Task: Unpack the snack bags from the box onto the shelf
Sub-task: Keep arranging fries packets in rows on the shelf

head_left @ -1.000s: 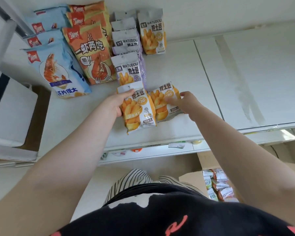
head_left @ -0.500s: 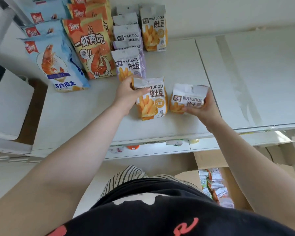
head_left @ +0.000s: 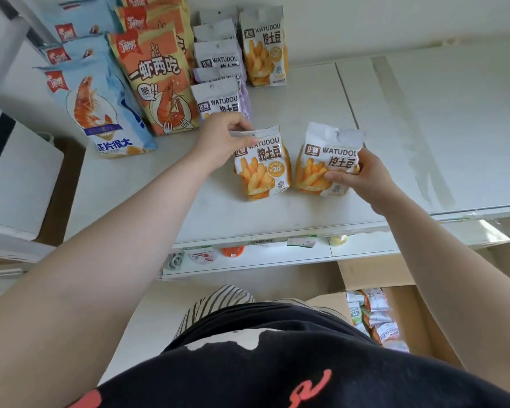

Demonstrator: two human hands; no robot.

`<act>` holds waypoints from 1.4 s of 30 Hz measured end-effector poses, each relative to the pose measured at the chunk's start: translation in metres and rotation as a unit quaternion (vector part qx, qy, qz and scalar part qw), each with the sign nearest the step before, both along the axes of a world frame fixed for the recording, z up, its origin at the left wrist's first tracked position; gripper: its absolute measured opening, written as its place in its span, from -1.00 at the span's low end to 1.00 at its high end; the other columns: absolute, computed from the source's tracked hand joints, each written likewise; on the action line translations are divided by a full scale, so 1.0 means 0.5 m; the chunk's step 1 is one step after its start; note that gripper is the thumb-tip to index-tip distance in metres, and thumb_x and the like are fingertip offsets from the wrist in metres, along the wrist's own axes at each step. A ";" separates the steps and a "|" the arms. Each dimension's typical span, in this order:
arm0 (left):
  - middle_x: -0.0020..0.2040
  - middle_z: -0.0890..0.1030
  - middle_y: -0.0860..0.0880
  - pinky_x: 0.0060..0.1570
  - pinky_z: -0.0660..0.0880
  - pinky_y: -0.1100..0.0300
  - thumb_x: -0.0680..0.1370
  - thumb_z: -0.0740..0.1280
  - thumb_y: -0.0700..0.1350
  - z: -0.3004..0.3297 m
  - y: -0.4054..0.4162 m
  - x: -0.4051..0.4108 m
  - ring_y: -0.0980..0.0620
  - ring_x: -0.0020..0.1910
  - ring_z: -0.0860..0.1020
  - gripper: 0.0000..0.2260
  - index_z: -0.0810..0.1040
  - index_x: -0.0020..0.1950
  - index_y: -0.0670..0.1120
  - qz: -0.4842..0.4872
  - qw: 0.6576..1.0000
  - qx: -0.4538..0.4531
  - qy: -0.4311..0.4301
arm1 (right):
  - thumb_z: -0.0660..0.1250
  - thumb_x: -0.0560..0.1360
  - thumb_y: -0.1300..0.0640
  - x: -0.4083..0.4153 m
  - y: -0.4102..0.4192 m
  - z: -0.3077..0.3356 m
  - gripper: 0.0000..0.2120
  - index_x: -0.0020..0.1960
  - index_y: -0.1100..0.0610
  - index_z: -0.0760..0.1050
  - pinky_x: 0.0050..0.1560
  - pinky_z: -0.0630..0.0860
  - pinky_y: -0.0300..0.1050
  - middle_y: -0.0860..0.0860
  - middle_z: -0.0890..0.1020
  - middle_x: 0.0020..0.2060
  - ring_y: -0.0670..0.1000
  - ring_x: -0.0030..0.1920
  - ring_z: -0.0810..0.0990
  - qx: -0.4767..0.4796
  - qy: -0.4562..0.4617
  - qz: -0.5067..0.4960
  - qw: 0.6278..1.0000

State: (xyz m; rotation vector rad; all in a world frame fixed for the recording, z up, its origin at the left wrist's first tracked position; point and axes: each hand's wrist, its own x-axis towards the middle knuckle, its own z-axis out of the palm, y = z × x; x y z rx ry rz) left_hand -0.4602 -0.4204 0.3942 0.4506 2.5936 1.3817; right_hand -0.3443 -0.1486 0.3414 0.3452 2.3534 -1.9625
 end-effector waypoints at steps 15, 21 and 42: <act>-0.03 0.56 -0.01 -0.17 0.38 0.41 0.57 0.34 -0.16 0.034 0.112 -0.040 0.12 -0.08 0.50 -0.90 0.45 -0.10 -0.03 -0.079 0.996 -0.040 -0.013 | 0.65 0.10 0.03 -0.035 -0.068 0.005 -0.13 0.28 0.19 0.33 0.14 0.57 0.22 0.19 0.57 0.17 0.14 0.17 0.61 0.041 -0.009 0.079 0.996; 0.17 0.54 -0.03 -0.05 0.39 0.35 0.63 0.24 -0.13 0.036 0.095 -0.047 0.11 0.10 0.48 -0.92 0.35 0.08 -0.04 -0.123 0.991 -0.056 -0.023 | 0.63 0.24 0.22 -0.065 -0.080 0.012 -0.12 0.44 0.20 0.27 0.31 0.46 -0.17 0.05 0.45 0.35 -0.09 0.34 0.47 0.087 0.088 0.094 0.988; 0.06 0.51 0.00 0.11 0.34 0.28 0.41 0.52 -0.08 0.037 0.090 -0.055 0.08 0.11 0.45 -0.80 0.50 -0.17 0.00 -0.152 0.980 -0.130 0.013 | 0.56 0.37 0.19 -0.077 -0.094 -0.035 -0.37 0.28 0.20 0.26 0.03 0.57 -0.12 -0.16 0.57 0.01 -0.36 -0.04 0.56 0.090 0.078 0.034 0.992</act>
